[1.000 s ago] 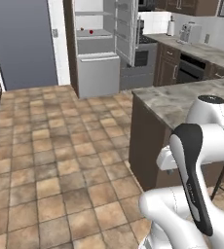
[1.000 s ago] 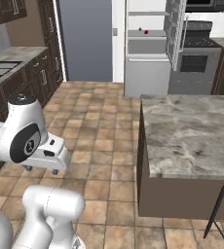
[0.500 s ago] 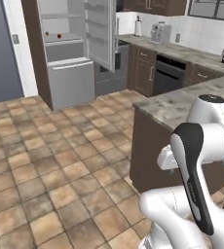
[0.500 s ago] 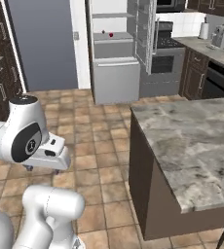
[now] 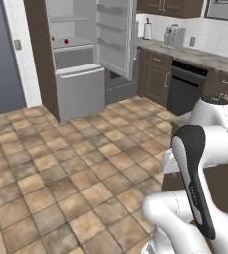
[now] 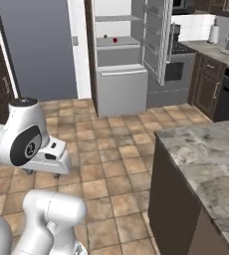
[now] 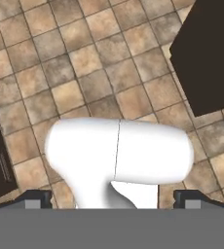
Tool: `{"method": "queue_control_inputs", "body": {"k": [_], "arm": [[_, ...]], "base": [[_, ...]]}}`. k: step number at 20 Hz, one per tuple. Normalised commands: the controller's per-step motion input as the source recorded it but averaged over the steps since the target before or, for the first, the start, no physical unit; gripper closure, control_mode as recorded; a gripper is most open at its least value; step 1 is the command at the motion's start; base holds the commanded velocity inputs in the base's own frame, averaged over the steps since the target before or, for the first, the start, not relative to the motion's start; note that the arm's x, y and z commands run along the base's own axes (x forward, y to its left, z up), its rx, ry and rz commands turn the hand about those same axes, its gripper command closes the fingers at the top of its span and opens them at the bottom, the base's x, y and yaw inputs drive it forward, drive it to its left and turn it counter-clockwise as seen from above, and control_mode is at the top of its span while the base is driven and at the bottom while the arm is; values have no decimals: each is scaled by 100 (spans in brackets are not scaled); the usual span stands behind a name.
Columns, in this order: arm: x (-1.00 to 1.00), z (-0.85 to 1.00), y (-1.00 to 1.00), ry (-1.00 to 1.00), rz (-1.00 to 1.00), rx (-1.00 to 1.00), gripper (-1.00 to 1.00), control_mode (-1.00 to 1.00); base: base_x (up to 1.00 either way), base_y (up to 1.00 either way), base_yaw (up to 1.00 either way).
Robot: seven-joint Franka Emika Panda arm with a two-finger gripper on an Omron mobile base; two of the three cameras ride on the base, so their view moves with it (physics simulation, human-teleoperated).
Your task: Pick up the apple and kiwi from the fridge and place one fruit on each plate on the dining counter.
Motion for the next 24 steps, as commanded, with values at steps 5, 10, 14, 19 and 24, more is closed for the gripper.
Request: {"method": "queue_control_inputs", "body": {"k": [5, 10, 14, 19, 24], "arm": [[0, 0, 0, 0, 0, 0, -100, 100], [0, 0, 0, 0, 0, 0, -100, 100], [0, 0, 0, 0, 0, 0, -100, 100], [0, 0, 0, 0, 0, 0, -100, 100], [0, 0, 0, 0, 0, 0, -100, 100]], "base": [[100, 90, 0], [100, 65, 0], [100, 71, 0], [100, 57, 0], [100, 51, -4]]}}
